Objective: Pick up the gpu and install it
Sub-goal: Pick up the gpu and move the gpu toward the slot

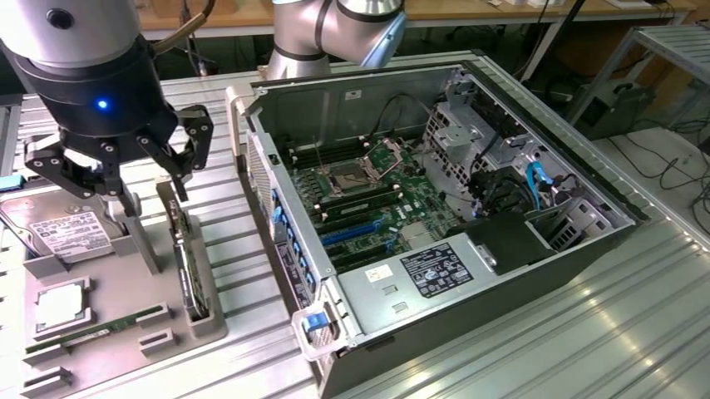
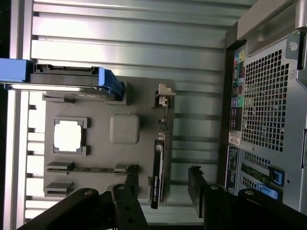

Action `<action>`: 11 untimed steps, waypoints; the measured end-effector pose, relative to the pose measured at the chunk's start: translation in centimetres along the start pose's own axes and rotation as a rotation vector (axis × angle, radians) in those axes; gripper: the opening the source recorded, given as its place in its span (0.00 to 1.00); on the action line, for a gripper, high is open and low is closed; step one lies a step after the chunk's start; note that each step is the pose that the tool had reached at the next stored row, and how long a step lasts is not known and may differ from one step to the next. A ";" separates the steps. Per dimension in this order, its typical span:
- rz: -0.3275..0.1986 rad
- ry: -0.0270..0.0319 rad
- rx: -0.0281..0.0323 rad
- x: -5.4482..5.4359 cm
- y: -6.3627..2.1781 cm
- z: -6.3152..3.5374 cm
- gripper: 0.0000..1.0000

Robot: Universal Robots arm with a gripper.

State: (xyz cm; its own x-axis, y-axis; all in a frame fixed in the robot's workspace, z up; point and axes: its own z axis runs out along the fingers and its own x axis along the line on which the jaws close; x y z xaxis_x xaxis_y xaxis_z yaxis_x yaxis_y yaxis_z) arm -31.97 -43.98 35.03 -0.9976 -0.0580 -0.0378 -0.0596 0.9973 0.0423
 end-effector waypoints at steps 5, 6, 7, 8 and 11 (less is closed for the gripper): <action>0.004 -0.0004 0.0000 0.0 -0.50 0.52 0.54; 0.005 -0.0002 0.0001 0.1 -0.51 0.67 0.54; 0.005 -0.0003 0.0002 0.1 -0.52 0.83 0.54; 0.006 -0.0003 0.0002 0.1 -0.53 1.01 0.54; 0.007 -0.0002 0.0003 0.1 -0.56 1.52 0.54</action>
State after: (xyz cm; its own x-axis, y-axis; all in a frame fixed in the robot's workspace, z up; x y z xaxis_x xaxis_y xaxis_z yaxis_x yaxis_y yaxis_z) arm -31.97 -44.48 33.48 -0.9980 -0.0515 -0.0378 -0.0531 0.9977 0.0423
